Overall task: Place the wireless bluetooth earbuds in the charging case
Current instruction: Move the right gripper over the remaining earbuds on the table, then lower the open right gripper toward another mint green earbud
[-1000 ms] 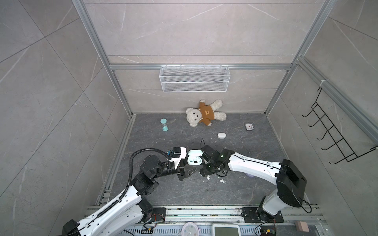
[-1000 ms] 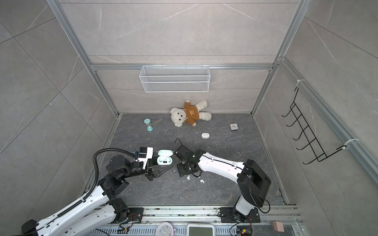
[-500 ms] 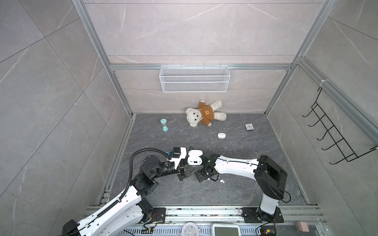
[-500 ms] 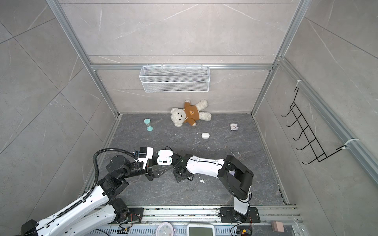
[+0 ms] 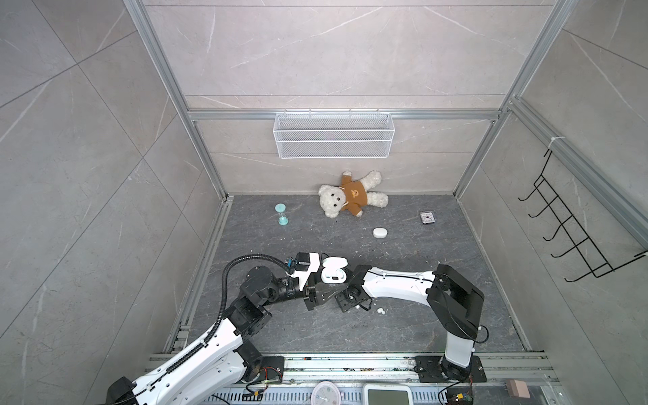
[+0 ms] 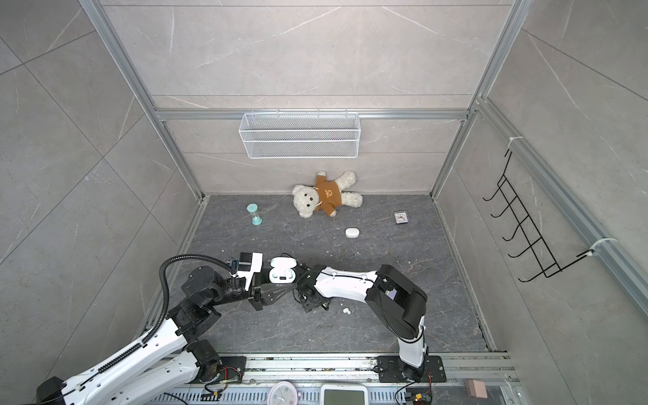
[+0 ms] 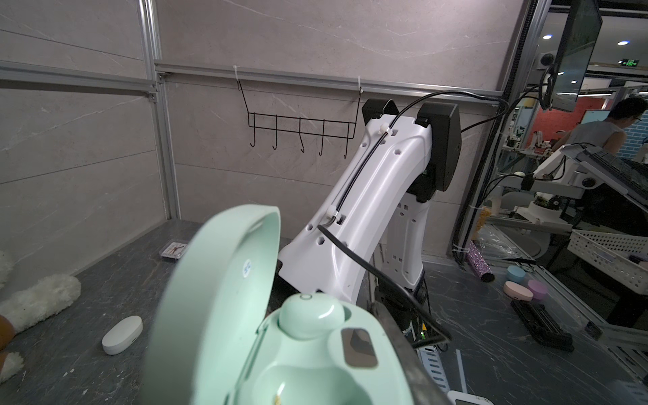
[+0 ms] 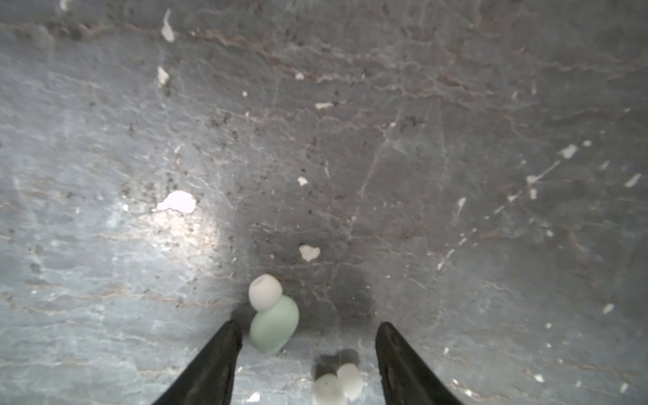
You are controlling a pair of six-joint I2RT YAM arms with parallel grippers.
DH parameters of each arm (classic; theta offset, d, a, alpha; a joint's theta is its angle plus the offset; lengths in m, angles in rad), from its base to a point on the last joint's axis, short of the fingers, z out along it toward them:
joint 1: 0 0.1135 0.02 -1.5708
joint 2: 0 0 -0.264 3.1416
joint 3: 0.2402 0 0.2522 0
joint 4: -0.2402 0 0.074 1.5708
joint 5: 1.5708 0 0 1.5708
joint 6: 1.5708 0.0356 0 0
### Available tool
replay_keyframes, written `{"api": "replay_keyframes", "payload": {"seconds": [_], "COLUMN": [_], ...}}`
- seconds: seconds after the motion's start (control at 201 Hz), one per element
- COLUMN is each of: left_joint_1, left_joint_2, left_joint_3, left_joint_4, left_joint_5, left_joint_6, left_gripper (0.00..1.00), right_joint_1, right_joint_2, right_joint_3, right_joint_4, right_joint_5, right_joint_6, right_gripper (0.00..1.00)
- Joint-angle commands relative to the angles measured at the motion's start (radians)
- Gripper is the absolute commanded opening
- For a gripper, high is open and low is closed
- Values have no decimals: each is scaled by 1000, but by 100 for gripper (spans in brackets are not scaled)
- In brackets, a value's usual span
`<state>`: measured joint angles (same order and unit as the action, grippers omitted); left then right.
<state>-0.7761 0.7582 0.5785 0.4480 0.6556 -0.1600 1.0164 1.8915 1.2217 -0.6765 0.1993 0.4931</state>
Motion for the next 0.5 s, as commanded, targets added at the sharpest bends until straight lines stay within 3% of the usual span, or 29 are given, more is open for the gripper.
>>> {"api": "replay_keyframes", "payload": {"seconds": [0.0,0.493], "left_joint_1": [4,5], "left_joint_2": [-9,-7], "left_joint_3": [19,24], "left_joint_4": [35,28], "left_joint_5": [-10,-9], "left_joint_6": [28,29], "left_gripper": [28,29], "right_joint_1": [2,-34], "right_joint_2": [26,-14], "right_joint_3": [5,-31], "right_joint_4": [-48,-60], "right_joint_5": [57,95], "right_joint_6": [-14,-45], "right_gripper": [65,66]}}
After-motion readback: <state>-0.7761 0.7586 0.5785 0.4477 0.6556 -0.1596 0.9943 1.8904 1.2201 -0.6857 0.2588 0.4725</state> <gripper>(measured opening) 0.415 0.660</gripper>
